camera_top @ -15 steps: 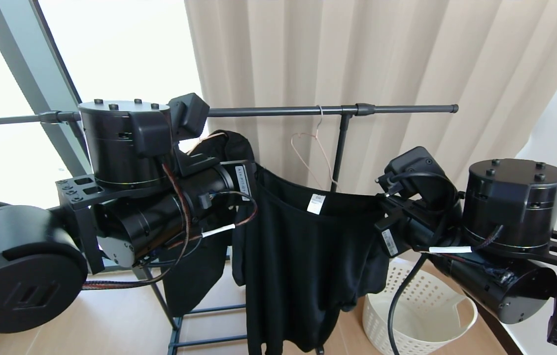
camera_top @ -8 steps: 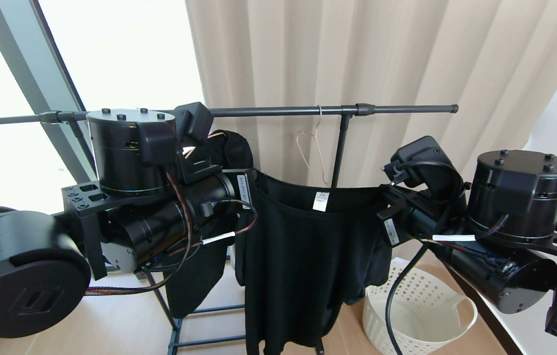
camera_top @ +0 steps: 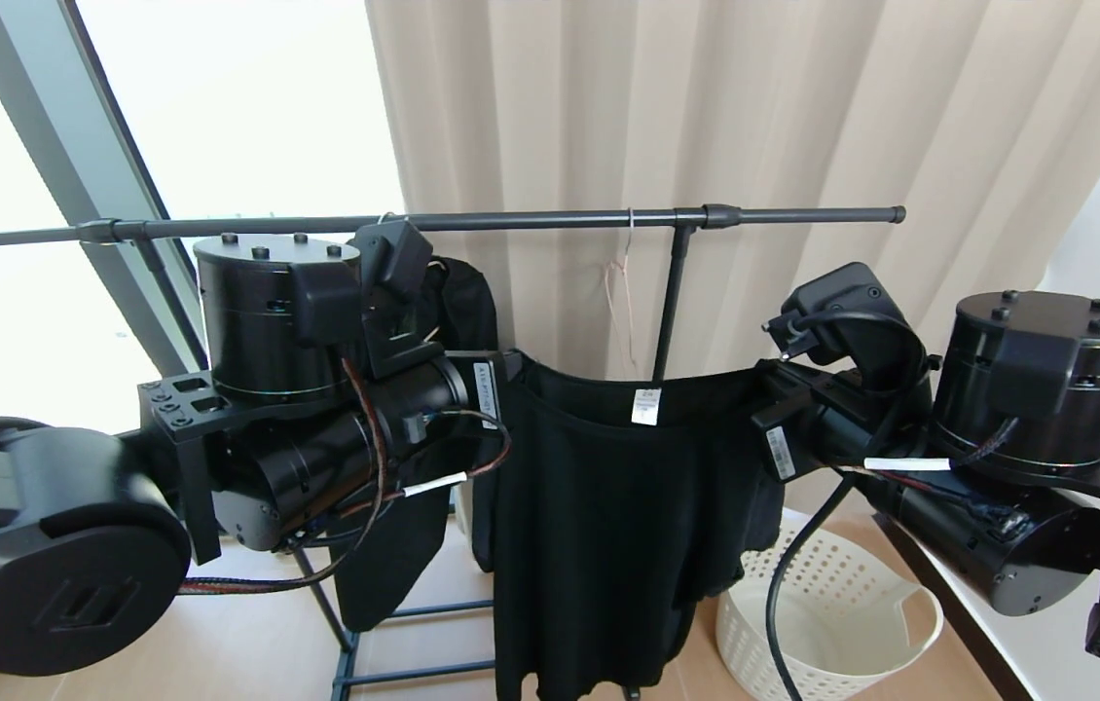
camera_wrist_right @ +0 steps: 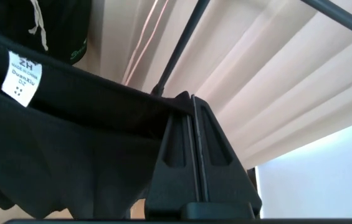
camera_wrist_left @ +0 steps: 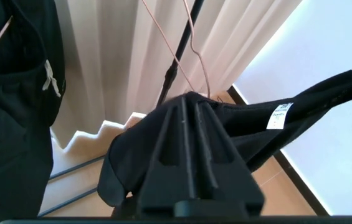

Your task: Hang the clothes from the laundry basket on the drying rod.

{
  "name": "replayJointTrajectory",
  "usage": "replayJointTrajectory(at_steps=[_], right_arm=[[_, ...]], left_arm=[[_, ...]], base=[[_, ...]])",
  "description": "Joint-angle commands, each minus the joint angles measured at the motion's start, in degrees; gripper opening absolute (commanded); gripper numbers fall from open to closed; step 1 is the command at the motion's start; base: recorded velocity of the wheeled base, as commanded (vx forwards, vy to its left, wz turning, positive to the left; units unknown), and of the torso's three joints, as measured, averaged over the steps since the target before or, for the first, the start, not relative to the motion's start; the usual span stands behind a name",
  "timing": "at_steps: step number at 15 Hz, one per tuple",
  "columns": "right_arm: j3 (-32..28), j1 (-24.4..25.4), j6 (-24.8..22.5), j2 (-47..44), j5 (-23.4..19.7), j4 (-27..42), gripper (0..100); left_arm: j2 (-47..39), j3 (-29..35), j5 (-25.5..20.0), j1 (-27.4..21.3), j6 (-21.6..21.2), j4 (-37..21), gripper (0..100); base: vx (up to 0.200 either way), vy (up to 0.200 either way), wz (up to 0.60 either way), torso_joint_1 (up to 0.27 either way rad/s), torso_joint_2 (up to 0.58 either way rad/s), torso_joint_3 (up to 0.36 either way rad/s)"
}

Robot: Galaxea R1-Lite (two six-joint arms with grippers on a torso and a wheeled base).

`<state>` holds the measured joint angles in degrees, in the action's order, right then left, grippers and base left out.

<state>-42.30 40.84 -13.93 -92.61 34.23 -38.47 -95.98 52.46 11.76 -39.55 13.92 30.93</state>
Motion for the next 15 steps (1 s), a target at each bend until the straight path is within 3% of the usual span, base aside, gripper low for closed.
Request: replayJointTrajectory(at_steps=[1,7,10,11,13,15], right_arm=[[-0.1,-0.1,0.0,0.1,0.0,0.0,0],[-0.3,-1.6,0.0,-0.9,-0.2,0.0,0],[-0.4,-2.3,-0.1,-0.8,-0.2,0.0,0],[-0.7,-3.4,-0.1,-0.9,-0.2,0.0,0],[-0.9,-5.2,-0.5,-0.5,-0.1,0.0,0],[-0.6,-9.4,-3.8,0.5,-0.3,0.0,0]], left_arm=[[-0.1,-0.3,0.0,-0.1,-0.4,0.0,100],[-0.1,-0.8,-0.5,0.0,-0.4,0.0,100],[0.3,-1.3,-3.6,0.1,-0.2,0.0,100],[0.5,-1.6,-5.7,0.3,-0.1,0.0,100],[0.4,-1.8,-5.7,0.3,-0.2,0.0,100],[0.3,-2.3,-5.9,0.3,-0.3,0.0,100]], base=[[0.000,0.000,0.00,0.000,0.00,0.000],[0.000,0.000,0.00,0.000,0.00,0.000],[0.000,0.000,0.00,0.000,0.00,0.000],[0.000,0.000,0.00,0.000,0.00,0.000],[0.000,0.000,0.00,0.000,0.00,0.000],[0.000,0.000,0.00,0.000,0.00,0.000]])
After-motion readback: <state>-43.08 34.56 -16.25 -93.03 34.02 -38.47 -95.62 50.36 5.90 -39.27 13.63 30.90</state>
